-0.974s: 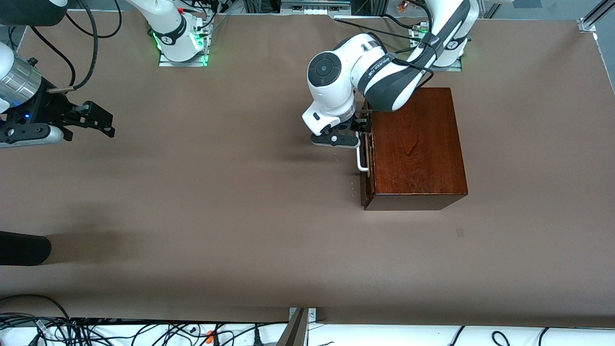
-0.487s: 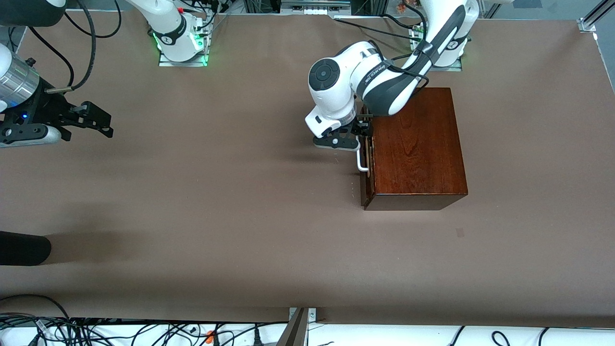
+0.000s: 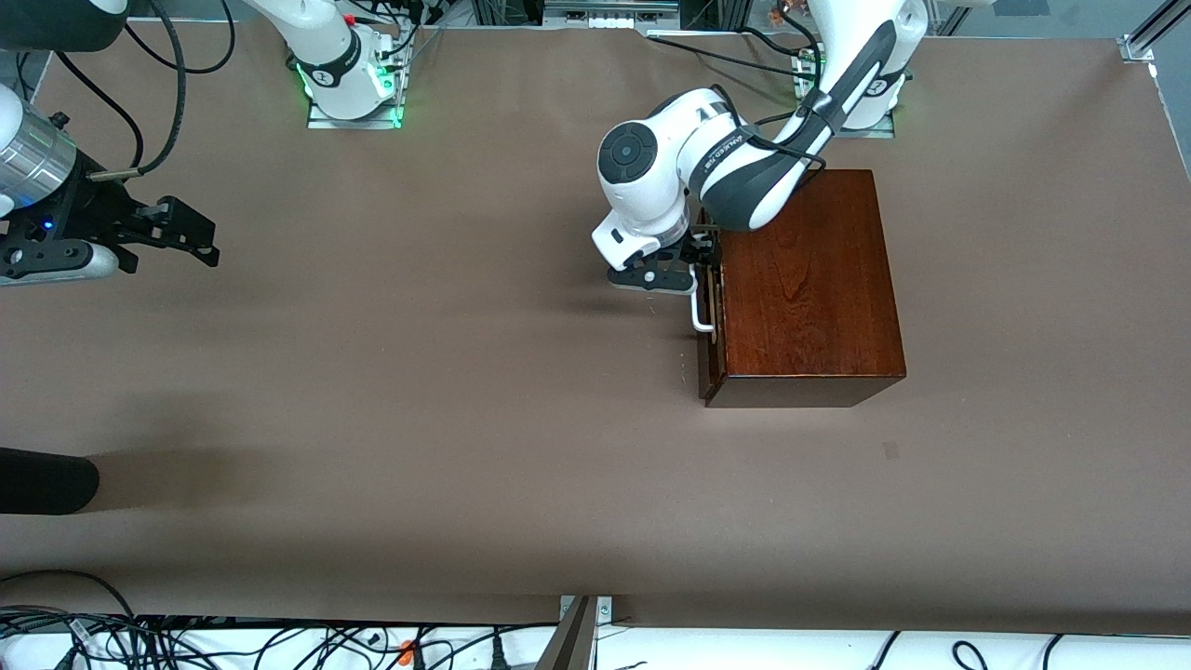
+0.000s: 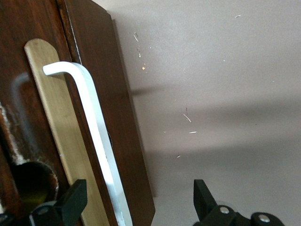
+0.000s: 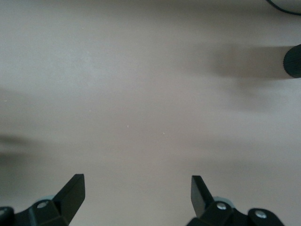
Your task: Open drawer, take yellow block, close drawer
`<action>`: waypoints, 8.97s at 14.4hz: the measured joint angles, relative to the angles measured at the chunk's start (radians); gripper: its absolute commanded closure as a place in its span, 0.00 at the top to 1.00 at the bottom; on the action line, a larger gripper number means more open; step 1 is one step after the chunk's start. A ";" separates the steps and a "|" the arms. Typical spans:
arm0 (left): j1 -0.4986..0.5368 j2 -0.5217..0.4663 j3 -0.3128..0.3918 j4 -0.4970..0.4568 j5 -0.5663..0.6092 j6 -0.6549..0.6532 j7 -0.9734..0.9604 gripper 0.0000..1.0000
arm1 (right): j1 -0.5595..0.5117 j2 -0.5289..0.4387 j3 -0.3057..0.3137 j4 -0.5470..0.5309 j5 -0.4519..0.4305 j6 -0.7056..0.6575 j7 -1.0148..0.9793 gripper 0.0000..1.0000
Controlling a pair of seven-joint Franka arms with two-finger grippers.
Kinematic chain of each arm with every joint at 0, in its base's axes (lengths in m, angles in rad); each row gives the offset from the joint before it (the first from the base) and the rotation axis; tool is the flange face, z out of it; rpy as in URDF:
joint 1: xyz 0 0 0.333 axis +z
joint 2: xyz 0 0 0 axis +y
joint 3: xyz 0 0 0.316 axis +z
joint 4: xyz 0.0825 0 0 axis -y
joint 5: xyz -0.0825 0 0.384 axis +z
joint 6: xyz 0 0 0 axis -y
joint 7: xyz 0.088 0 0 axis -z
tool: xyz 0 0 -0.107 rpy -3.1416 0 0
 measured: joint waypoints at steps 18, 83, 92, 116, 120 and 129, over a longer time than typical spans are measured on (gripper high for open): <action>-0.024 0.043 0.000 -0.019 0.005 0.179 -0.178 1.00 | 0.000 0.000 -0.003 0.000 0.000 0.000 0.000 1.00; 0.415 -0.330 0.224 0.296 -0.339 -0.404 0.816 1.00 | 0.366 0.226 0.260 0.084 -0.058 0.185 -0.249 1.00; 0.309 -0.514 0.458 0.028 -0.340 -0.204 0.800 1.00 | 0.601 0.558 0.258 0.402 -0.219 0.240 -0.262 1.00; 0.288 -0.533 0.498 -0.004 -0.340 -0.236 0.826 1.00 | 0.722 0.764 0.253 0.451 -0.286 0.372 -0.401 1.00; 0.288 -0.533 0.498 -0.004 -0.340 -0.239 0.826 1.00 | 0.722 0.782 0.248 0.451 -0.286 0.378 -0.401 1.00; 0.288 -0.533 0.498 -0.004 -0.340 -0.250 0.831 1.00 | 0.720 0.782 0.241 0.464 -0.286 0.378 -0.401 0.00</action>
